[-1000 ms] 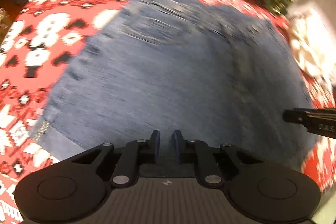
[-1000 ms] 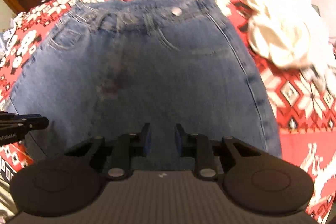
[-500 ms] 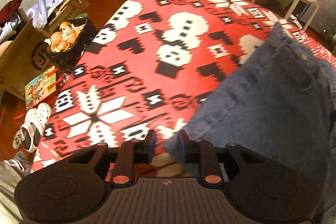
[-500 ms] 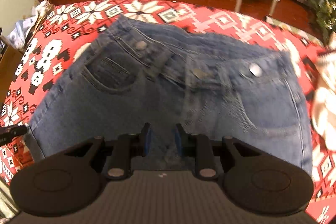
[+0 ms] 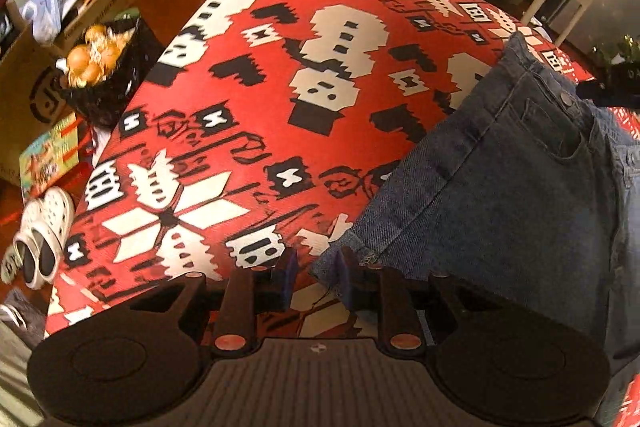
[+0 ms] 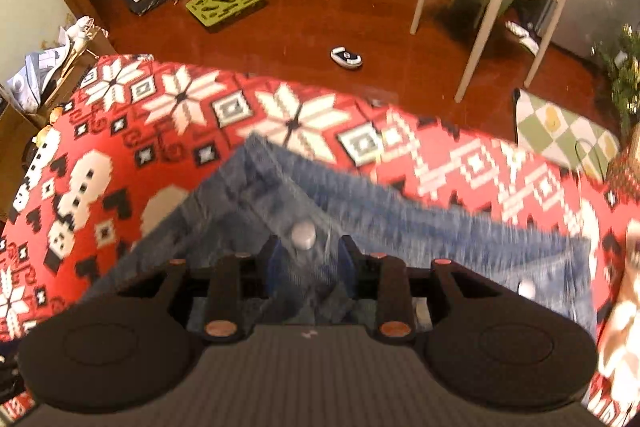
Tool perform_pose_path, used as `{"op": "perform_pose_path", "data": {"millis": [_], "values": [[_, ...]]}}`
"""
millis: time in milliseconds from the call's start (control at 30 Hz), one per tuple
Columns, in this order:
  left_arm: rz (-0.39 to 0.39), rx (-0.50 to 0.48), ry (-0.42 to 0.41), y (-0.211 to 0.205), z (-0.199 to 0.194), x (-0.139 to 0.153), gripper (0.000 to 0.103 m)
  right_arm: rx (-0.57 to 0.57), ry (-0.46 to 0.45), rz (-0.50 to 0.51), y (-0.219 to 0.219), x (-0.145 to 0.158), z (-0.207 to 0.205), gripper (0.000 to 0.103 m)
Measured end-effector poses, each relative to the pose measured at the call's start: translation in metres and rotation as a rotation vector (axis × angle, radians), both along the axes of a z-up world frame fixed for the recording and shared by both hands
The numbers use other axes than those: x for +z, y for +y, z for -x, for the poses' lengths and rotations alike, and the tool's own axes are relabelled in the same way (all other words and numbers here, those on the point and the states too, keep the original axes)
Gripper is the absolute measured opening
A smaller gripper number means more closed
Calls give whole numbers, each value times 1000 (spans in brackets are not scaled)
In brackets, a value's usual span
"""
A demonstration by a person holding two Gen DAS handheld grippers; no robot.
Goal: Fold clothes
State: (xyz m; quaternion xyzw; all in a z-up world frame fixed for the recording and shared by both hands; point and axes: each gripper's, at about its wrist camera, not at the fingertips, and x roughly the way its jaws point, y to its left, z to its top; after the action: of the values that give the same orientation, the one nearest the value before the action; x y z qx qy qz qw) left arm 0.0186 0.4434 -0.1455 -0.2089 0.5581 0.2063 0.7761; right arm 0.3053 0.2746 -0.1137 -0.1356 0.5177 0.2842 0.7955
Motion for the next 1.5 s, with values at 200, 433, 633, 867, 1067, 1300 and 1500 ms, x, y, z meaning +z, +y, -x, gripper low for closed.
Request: {"op": "perform_pose_path", "data": {"millis": [200,433,633,867,1067,1300,1500], "values": [[86,76,7,8,3,1,32,54,-7,-10,27,-8,-14,34],[106,107,25,0,0,-4,43,92,0,-16,55,-22,-25,34],[93,152,17,0,-5,-4,38,114,2,-17,73,-33,-42,40],[72,215,18,2,-3,-2,8,125,43,-53,78,-38,-49,20],[30,224,25,-2,-4,0,6,76,5,-82,73,-29,-48,6],[19,179,29,-1,-5,-1,7,44,49,-87,73,-41,-58,8],[-8,238,11,9,4,8,8,101,-28,-46,76,-33,-51,30]]}}
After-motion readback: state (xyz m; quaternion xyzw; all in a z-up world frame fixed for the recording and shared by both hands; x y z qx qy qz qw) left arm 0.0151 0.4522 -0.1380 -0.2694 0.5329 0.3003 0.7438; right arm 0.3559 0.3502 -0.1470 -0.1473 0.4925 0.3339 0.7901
